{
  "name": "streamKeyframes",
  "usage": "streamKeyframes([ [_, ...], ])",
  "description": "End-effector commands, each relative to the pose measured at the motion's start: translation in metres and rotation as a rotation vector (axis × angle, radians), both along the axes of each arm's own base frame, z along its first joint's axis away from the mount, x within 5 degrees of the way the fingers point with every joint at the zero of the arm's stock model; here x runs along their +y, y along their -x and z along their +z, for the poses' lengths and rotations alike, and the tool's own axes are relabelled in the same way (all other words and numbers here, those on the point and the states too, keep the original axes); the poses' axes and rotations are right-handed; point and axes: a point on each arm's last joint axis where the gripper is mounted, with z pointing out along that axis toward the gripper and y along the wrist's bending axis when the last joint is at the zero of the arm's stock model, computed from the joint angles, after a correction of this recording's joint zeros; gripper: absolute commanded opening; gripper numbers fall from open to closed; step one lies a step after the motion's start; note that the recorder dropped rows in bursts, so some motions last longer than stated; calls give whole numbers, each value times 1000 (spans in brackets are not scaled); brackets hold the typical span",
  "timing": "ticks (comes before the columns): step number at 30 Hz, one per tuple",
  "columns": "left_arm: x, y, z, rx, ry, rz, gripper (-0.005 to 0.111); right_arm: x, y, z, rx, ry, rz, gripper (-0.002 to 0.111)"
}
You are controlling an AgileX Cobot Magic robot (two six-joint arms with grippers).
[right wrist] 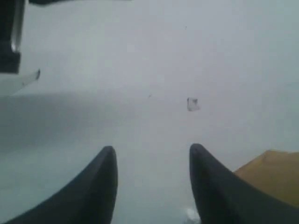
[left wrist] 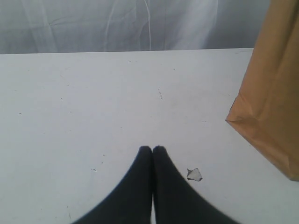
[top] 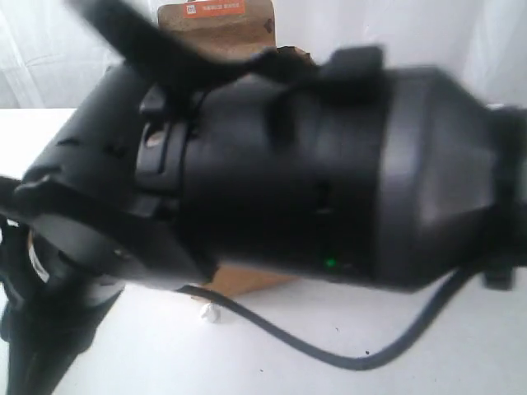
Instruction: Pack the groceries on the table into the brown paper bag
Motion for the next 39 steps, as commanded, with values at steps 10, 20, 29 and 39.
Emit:
streamKeyframes([
  [10,0,0,-1,0,-1,2,0,6,-35,-86,241,185,-344,46],
  [20,0,0,-1,0,-1,2,0,-10,-58,-121,448,76,-846,46],
  [29,0,0,-1,0,-1,2,0,-25,-70,-133,511,-57,-1061,46],
  [39,0,0,-1,0,-1,2,0,-41,-87,-139,528,-117,-1185,46],
])
